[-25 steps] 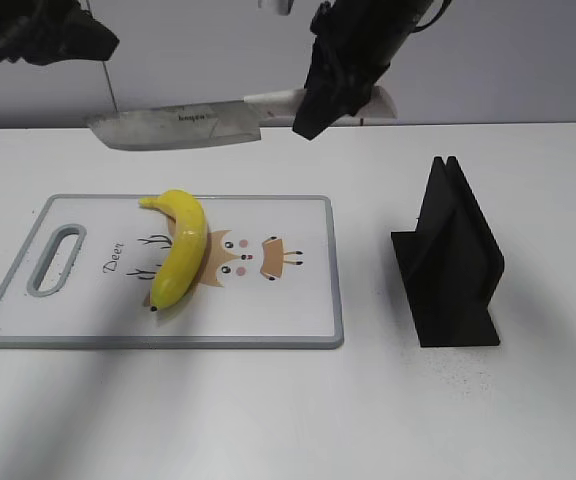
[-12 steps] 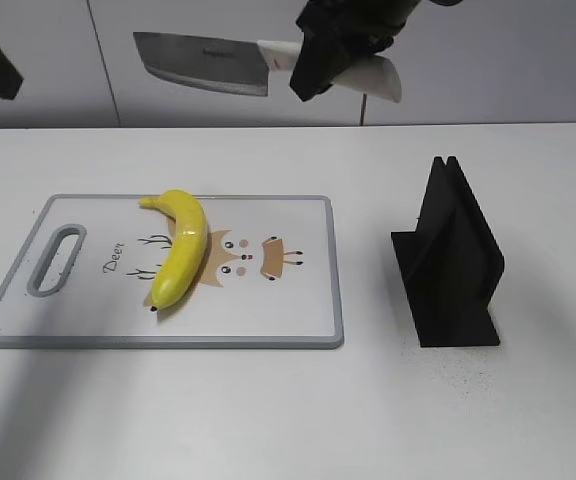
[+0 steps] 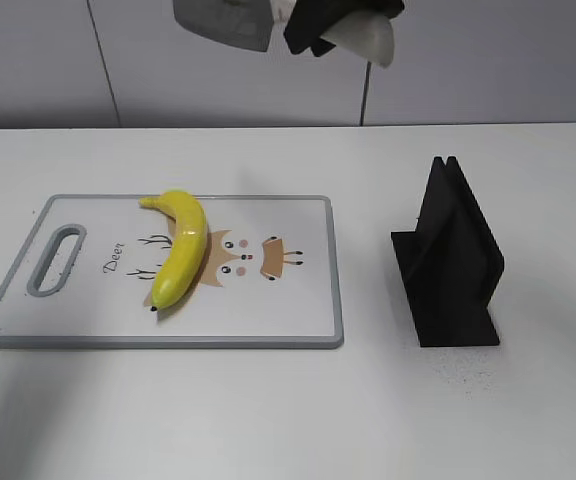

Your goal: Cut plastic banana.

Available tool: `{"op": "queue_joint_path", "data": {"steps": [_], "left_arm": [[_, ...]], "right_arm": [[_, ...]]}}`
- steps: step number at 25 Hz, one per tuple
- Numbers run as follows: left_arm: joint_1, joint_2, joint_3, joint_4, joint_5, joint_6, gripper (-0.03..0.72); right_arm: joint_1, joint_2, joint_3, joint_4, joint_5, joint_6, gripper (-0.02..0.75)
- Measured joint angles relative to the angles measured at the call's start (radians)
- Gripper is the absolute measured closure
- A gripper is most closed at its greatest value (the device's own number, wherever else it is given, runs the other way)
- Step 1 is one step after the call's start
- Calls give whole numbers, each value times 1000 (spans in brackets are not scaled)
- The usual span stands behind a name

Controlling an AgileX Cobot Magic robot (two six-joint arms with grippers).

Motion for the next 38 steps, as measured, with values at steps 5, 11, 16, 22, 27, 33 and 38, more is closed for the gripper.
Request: {"op": "queue_joint_path", "data": {"steps": [5,11,16,22,27,33,38], "left_arm": [[14,-16,0,-8,54,-30,96],[16,-132,11,-7,58,-33,96],[16,-270,101,6,56,-33,96],[16,-526,272,4,53,-33,96],[16,-768,357,-11,45,-34,96],[16,-1018,455,-12,47,-34,96],[16,-1201,538,-23,55,-34,96]], "right_arm": [[0,-22,0,-7,1,78,555],[0,-64,0,-93,2,144,555],[-1,-131,47,-171,2,220,555],[-1,-252,205,-248,2,320,555],[-1,-322,269,-314,4,388,555],[-1,-405,334,-350,3,428,555],[-1,-477,446,-406,3,472,555]]}}
